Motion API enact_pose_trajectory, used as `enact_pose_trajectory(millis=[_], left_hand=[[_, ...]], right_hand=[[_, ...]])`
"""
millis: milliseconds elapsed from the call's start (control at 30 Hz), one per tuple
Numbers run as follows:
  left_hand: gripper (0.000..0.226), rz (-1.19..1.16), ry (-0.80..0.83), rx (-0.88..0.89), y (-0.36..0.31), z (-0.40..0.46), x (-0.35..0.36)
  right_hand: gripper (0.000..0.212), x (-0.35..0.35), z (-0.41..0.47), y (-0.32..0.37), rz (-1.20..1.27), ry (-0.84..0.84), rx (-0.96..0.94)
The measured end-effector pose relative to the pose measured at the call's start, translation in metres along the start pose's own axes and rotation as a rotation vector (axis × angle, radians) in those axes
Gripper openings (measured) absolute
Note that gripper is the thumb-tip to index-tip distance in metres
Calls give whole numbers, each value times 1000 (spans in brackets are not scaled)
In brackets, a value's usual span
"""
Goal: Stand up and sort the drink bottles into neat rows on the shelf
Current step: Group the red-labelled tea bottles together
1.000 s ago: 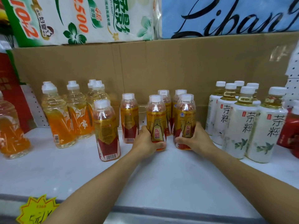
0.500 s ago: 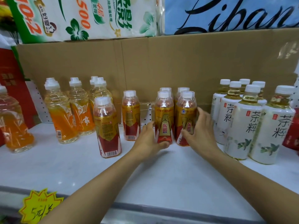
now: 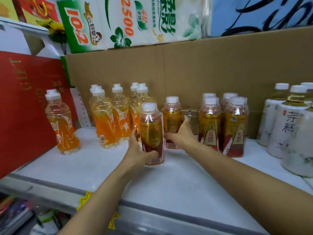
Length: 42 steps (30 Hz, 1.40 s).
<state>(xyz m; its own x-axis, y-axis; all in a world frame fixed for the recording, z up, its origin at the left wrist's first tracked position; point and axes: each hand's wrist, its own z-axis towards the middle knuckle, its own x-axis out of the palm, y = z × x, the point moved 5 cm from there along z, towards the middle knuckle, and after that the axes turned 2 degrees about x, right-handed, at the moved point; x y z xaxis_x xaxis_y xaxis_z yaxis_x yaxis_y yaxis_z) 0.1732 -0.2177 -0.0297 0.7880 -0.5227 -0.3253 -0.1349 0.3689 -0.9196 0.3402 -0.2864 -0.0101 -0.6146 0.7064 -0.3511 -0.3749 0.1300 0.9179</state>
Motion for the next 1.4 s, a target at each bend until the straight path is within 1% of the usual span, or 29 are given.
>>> enact_pose_trajectory(millis=[33,67,100,200,267,333,433,500,600,667,700,733,800,833,900,967,1133,1200,1300,1400], left_hand=[[100,-49,59,-20,3,2,4],[93,-80,82,-29,5,4,7],[86,-93,88,-30,6,5,9],[72,-96,94,-26,7,9,11],[72,-96,75,-20,12,10,8],[77,-44,18,-10,17,8,4],[94,129,-79,-16,20,2,2],[103,164,-91,-13,17,-1,-1],[108,177,23,26,13,-4,-3],[99,148,135,31,9,-9,0],[91,128,171,19,6,-13,4],[82,123,181,8,3,-16,8],[73,120,155,15,-3,-19,15],[71,110,149,24,-5,-20,19],[72,79,160,27,-10,-23,26],[76,59,184,16,-12,-25,31],[76,75,244,3,-20,-40,48],[72,57,259,7,-25,-46,60],[68,40,255,9,-34,-51,83],[62,25,253,24,-41,-52,108]], right_hand=[[121,5,7,0,40,-12,40],[123,9,13,0,73,-26,64],[120,11,16,0,96,-43,77],[95,9,20,-2,95,-104,79],[86,3,15,-3,41,-110,56],[86,-7,3,-5,-5,-77,33],[85,-25,-23,-11,-12,51,30],[81,-39,-43,-12,36,181,44],[65,-58,-71,-8,85,363,61],[60,-68,-85,-10,111,405,85],[61,-69,-90,-12,97,391,89],[68,-69,-94,-13,51,345,79],[97,-64,-102,-14,-58,212,38],[100,-62,-106,-13,-70,138,12],[87,-61,-113,-9,-56,52,-41],[79,-68,-119,-9,-82,43,-66],[75,-113,-138,-24,-87,52,-19],[72,-133,-144,-29,-103,19,-28],[61,-154,-145,-33,-110,-39,-27],[60,-164,-140,-38,-107,-77,-5]])
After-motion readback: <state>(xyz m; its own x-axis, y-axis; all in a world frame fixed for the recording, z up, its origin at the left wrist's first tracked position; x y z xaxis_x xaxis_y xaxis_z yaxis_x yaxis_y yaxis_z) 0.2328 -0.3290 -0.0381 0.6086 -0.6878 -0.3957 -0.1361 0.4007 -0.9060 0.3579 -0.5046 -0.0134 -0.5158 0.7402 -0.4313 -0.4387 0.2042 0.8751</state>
